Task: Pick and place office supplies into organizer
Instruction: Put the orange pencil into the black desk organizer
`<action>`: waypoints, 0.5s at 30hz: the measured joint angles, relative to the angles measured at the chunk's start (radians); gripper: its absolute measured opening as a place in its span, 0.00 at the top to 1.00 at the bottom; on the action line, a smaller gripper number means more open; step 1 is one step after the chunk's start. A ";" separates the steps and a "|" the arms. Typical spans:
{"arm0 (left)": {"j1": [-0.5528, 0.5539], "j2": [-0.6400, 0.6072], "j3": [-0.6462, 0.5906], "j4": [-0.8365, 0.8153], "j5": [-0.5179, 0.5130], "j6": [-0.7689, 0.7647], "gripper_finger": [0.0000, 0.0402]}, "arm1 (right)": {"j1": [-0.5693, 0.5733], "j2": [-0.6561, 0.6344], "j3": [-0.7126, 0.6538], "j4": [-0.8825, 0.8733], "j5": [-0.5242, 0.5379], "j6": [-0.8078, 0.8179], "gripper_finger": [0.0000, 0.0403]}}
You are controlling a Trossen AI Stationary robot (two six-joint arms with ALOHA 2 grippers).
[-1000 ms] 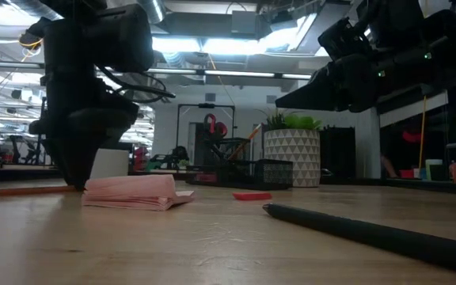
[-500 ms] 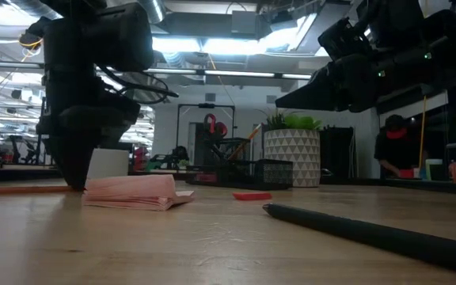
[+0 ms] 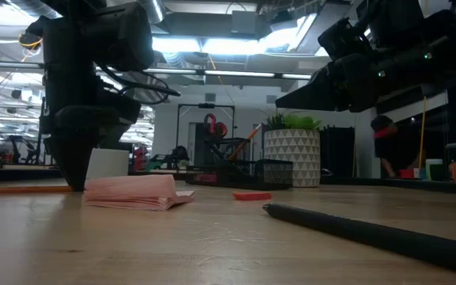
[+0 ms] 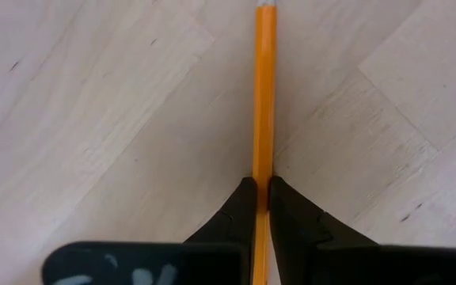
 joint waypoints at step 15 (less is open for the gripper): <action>0.000 -0.092 0.057 -0.001 -0.036 0.253 0.96 | 0.000 0.000 0.000 -0.013 0.000 0.007 0.98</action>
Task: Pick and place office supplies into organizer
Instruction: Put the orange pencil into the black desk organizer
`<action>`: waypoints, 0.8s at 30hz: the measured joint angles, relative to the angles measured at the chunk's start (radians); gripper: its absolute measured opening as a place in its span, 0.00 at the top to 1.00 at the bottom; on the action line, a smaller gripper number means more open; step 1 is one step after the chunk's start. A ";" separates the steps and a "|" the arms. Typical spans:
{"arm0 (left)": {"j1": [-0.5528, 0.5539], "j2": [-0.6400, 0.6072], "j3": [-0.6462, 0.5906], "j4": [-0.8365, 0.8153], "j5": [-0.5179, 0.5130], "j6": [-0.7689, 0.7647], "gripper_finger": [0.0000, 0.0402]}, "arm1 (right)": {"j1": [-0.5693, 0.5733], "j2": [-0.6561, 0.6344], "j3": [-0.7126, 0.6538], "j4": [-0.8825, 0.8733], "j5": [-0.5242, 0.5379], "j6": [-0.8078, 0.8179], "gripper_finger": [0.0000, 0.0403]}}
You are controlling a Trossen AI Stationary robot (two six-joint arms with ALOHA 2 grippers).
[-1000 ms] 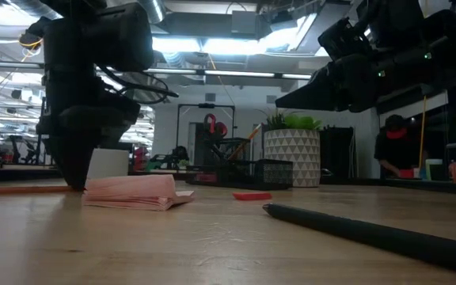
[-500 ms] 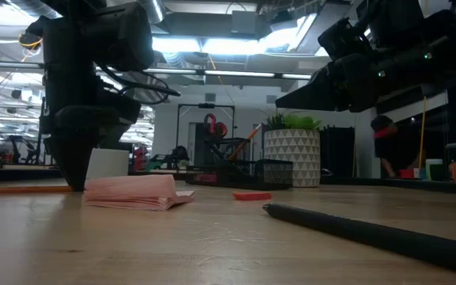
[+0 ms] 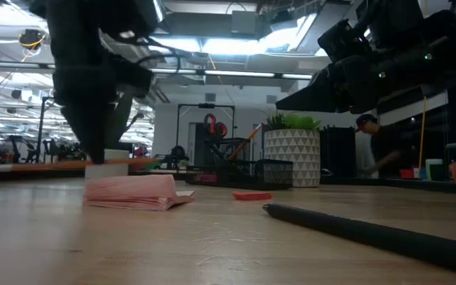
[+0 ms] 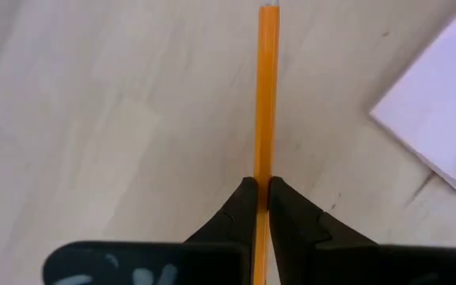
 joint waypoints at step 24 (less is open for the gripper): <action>0.048 -0.407 -0.184 0.443 -0.220 0.485 0.96 | 0.000 0.000 0.000 0.031 0.000 -0.006 0.98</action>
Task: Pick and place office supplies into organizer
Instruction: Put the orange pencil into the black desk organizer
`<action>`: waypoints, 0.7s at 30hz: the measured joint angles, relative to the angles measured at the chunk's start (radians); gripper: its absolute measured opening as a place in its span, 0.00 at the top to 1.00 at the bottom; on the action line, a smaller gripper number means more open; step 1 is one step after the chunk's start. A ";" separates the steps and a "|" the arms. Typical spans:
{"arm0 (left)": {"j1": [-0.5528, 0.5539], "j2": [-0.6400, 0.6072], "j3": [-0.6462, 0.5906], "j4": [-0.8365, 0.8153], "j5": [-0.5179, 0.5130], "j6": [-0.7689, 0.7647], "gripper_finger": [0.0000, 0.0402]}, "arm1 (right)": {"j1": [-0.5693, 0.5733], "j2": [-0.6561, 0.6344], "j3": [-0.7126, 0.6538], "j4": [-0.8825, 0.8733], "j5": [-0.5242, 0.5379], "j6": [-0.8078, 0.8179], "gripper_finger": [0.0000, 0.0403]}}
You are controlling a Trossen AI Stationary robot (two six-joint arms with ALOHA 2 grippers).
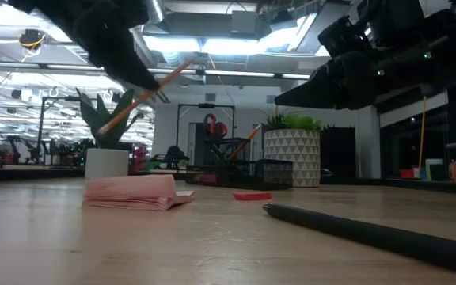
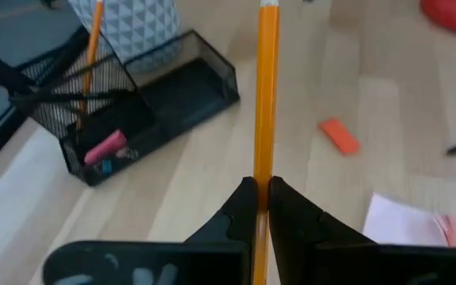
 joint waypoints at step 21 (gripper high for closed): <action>0.236 -0.041 -0.288 0.681 0.349 0.212 0.96 | 0.000 0.000 0.000 0.021 0.000 0.003 0.98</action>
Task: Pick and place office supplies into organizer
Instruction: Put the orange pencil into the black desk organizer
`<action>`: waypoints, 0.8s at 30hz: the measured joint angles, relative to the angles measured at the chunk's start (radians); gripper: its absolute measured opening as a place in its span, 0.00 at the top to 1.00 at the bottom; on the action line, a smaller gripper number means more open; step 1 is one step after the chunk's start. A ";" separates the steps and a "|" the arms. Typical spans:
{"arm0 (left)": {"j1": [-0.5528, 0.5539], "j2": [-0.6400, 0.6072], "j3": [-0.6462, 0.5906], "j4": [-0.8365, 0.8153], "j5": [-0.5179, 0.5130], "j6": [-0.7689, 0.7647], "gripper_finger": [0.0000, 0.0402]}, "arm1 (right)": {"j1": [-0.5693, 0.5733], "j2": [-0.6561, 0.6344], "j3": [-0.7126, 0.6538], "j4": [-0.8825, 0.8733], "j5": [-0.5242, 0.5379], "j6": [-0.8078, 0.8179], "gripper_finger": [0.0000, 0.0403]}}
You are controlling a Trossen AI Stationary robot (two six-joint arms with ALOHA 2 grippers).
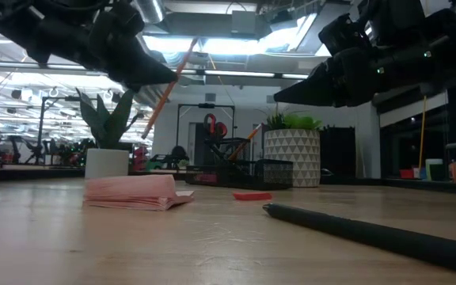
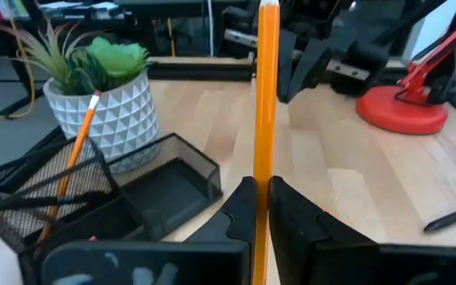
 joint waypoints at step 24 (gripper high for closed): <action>0.091 0.038 0.000 0.277 -0.106 0.022 0.96 | -0.037 0.000 0.000 0.001 0.002 0.053 0.98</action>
